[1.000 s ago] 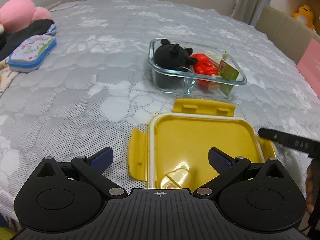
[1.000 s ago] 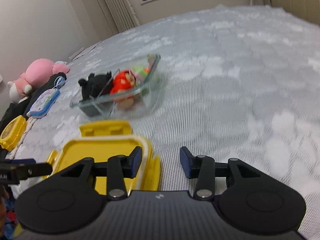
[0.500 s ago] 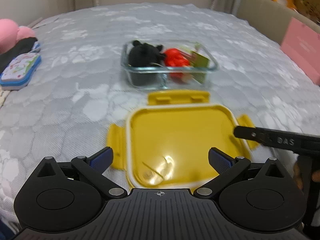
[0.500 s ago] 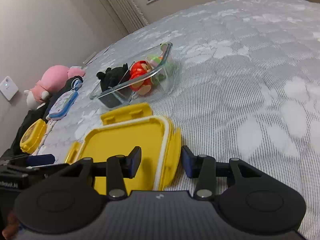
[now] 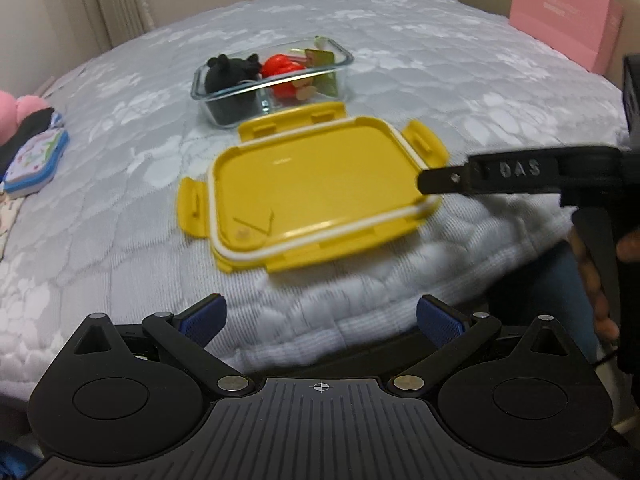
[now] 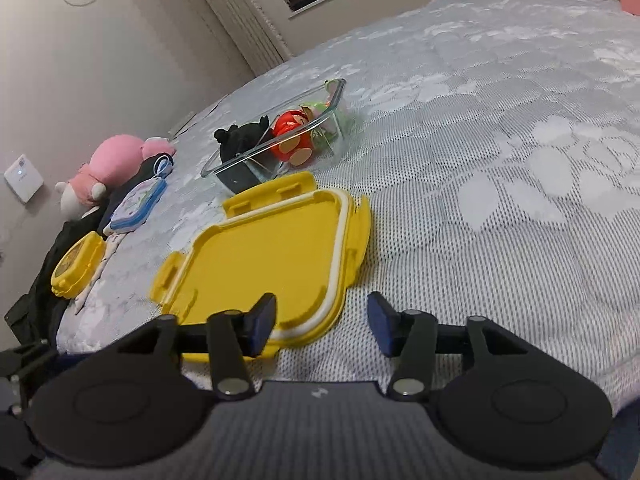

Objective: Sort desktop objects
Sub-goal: 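Move both grippers to opposite edges of the yellow lid, then close both grippers on the yellow lid edges and lift it, then carry the yellow lid with both grippers over the glass container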

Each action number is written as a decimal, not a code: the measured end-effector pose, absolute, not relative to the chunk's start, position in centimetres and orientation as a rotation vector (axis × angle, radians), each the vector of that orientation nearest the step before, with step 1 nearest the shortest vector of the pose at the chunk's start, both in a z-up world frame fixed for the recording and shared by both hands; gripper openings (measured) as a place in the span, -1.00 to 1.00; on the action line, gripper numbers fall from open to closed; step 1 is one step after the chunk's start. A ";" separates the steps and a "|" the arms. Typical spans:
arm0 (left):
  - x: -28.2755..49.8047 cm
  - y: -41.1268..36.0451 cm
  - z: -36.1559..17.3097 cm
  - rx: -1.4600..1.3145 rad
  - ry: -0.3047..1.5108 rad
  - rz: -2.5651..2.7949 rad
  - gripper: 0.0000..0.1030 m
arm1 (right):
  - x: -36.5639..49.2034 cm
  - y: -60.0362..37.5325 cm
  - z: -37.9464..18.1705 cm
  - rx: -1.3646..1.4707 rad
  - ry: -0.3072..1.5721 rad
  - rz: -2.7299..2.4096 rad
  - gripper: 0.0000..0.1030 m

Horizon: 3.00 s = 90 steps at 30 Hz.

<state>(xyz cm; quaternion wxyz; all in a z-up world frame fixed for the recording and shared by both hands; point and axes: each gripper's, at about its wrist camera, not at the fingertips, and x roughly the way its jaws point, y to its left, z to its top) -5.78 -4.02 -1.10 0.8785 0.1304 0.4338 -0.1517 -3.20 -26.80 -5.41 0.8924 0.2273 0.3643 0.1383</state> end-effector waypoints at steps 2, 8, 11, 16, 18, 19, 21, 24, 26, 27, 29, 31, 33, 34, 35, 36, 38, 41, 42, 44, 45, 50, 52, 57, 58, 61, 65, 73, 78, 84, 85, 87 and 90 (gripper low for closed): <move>-6.2 -4.3 -1.0 0.290 0.889 -0.308 1.00 | -3.2 -27.1 -5.8 0.544 0.756 0.279 0.37; -7.1 -5.1 -0.3 0.342 0.833 -0.287 1.00 | -1.1 -27.6 -6.5 0.655 0.736 0.239 0.36; -7.2 -5.7 0.0 0.393 0.801 -0.288 1.00 | 0.3 -27.4 -6.6 0.625 0.733 0.224 -0.49; -6.6 -6.6 -0.4 0.479 0.785 -0.274 1.00 | 1.3 -28.3 -6.3 0.652 0.761 0.244 -0.70; -6.0 -6.8 -0.5 0.485 0.789 -0.270 1.00 | 1.3 -28.7 -5.9 0.675 0.751 0.261 -0.71; -5.9 -6.9 -0.5 0.488 0.787 -0.269 1.00 | 1.4 -28.8 -5.7 0.683 0.746 0.270 -0.72; -5.5 -7.3 -0.4 0.509 0.775 -0.271 1.00 | 1.5 -28.9 -5.0 0.685 0.735 0.286 -0.73; -5.4 -8.3 -0.3 0.569 0.740 -0.286 1.00 | 1.7 -28.7 -3.4 0.663 0.722 0.316 -0.73; -5.6 -9.0 -0.4 0.631 0.689 -0.280 1.00 | 1.9 -28.1 -2.4 0.639 0.721 0.339 -0.73; -5.9 -9.3 -0.4 0.664 0.650 -0.268 1.00 | 2.0 -27.9 -1.8 0.627 0.720 0.350 -0.73; -6.3 -9.9 -0.6 0.722 0.579 -0.247 1.00 | 2.2 -27.4 -0.8 0.603 0.719 0.372 -0.73; -6.5 -10.4 -0.8 0.758 0.529 -0.232 1.00 | 2.3 -26.8 0.3 0.579 0.718 0.394 -0.73; -6.2 -10.6 -0.8 0.759 0.517 -0.236 1.00 | 2.5 -26.3 1.3 0.555 0.717 0.417 -0.73; -5.9 -10.7 -0.7 0.747 0.522 -0.241 1.00 | 2.6 -26.1 1.9 0.543 0.716 0.428 -0.73; -5.5 -10.7 -0.6 0.732 0.525 -0.244 1.00 | 2.7 -25.8 2.4 0.531 0.715 0.439 -0.73; -5.0 -10.7 -0.5 0.717 0.523 -0.242 1.00 | 2.8 -25.5 2.9 0.519 0.715 0.450 -0.73; -3.9 -10.6 -0.3 0.685 0.510 -0.228 1.00 | 2.9 -25.0 4.0 0.494 0.713 0.471 -0.72; -2.4 -10.2 0.0 0.638 0.500 -0.214 1.00 | 3.1 -24.3 5.3 0.472 0.705 0.504 -0.67; -2.1 -10.0 0.1 0.627 0.496 -0.209 1.00 | 3.0 -24.1 5.7 0.471 0.700 0.515 -0.66; -2.0 -9.5 0.5 0.595 0.476 -0.210 1.00 | 2.9 -23.7 6.2 0.472 0.690 0.534 -0.64; -2.1 -9.1 0.7 0.575 0.465 -0.220 0.98 | 2.9 -23.4 6.4 0.464 0.683 0.541 -0.63; -1.0 -6.9 1.3 0.479 0.530 -0.212 -0.40 | 2.6 -21.7 7.4 0.420 0.653 0.554 -0.58; -0.6 -5.8 1.6 0.430 0.539 -0.221 -0.41 | 2.6 -21.1 7.8 0.407 0.645 0.558 -0.58; -0.3 -2.7 3.1 0.325 0.529 -0.216 -0.56 | 2.8 -19.3 9.3 0.396 0.624 0.587 -0.53; -0.3 -2.0 3.5 0.303 0.525 -0.211 -0.56 | 2.9 -18.9 9.7 0.397 0.617 0.593 -0.52; 0.4 1.1 4.5 0.186 0.542 -0.212 -0.55 | 3.0 -17.7 11.6 0.419 0.569 0.643 -0.52; 1.6 6.2 5.7 -0.012 0.570 -0.200 -0.54 | 2.4 -16.6 14.0 0.390 0.446 0.630 -0.20; 4.2 16.6 4.1 -0.413 0.655 -0.110 -0.53 | 5.6 -12.6 7.1 0.420 0.682 0.588 -0.08; 5.2 21.4 0.3 -0.615 0.708 -0.055 -0.22 | 6.6 -10.6 1.3 0.528 0.852 0.612 -0.08; 4.7 24.2 -2.8 -0.730 0.746 -0.023 -0.36 | 6.8 -10.1 -4.8 0.748 1.040 0.658 0.07; 4.6 24.4 -3.4 -0.757 0.757 -0.027 -0.33 | 6.9 -10.1 -5.7 0.790 1.064 0.659 0.08; 4.3 25.0 -4.5 -0.800 0.766 -0.028 -0.27 | 7.2 -9.6 -7.5 0.827 1.112 0.646 0.02; 4.0 25.7 -5.6 -0.855 0.767 -0.038 -0.25 | 7.5 -8.7 -8.4 0.842 1.082 0.638 -0.06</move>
